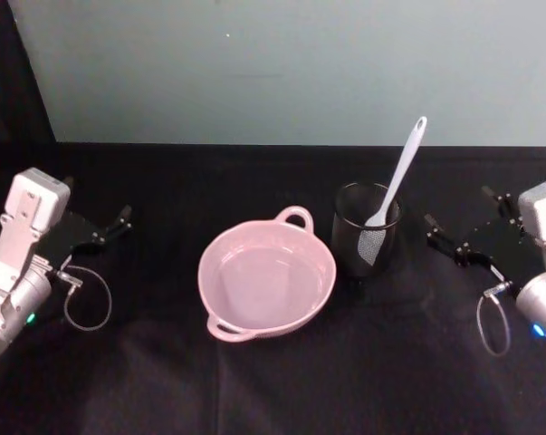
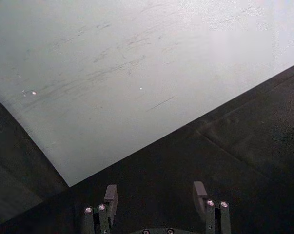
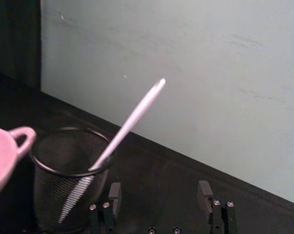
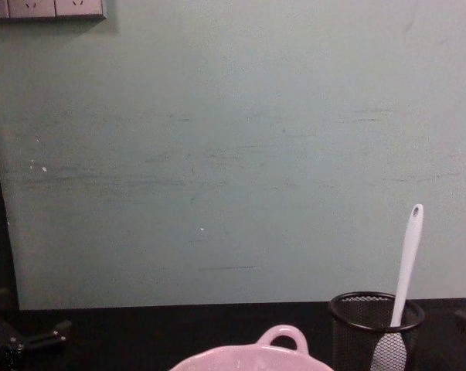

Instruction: Use the one hand to pick up the spoon and stir the clear water in the bowl.

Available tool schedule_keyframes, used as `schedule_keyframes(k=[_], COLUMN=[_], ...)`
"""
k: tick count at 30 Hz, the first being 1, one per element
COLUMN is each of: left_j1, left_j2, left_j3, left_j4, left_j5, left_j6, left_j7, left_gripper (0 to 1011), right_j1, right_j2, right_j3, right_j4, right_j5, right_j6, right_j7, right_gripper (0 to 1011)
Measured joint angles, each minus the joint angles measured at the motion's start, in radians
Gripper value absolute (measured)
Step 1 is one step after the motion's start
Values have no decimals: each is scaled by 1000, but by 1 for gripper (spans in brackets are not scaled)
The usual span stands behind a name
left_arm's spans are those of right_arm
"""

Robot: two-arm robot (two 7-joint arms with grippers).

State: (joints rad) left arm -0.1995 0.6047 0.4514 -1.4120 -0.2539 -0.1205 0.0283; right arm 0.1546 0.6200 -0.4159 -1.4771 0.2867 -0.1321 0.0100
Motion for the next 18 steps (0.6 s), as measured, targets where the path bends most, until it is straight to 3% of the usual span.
schedule_keyframes(k=[5,8,11,13,14,18], left_j1=[0,0,0,0,0,0], left_j2=[0,0,0,0,0,0], left_j3=[0,0,0,0,0,0], left_j4=[0,0,0,0,0,0], left_j5=[0,0,0,0,0,0], left_j6=[0,0,0,0,0,0], left_j7=[0,0,0,0,0,0], left_gripper=[1011,1011,1011,1011,1011,1011], right_j1=[-29,-47,-52,-53,-53,-34], right_j2=[14,18,15,6,6,-21], right_j3=[34,78,106,136,136,165], right_j4=[-41,-70,-83,-93,-93,-83], right_j5=[52,154,225,311,311,424], right_j6=[-5,2,21,58,58,133], right_j7=[50,125,172,226,226,301], right_gripper=[1003,1003,1002,1003,1003,1003])
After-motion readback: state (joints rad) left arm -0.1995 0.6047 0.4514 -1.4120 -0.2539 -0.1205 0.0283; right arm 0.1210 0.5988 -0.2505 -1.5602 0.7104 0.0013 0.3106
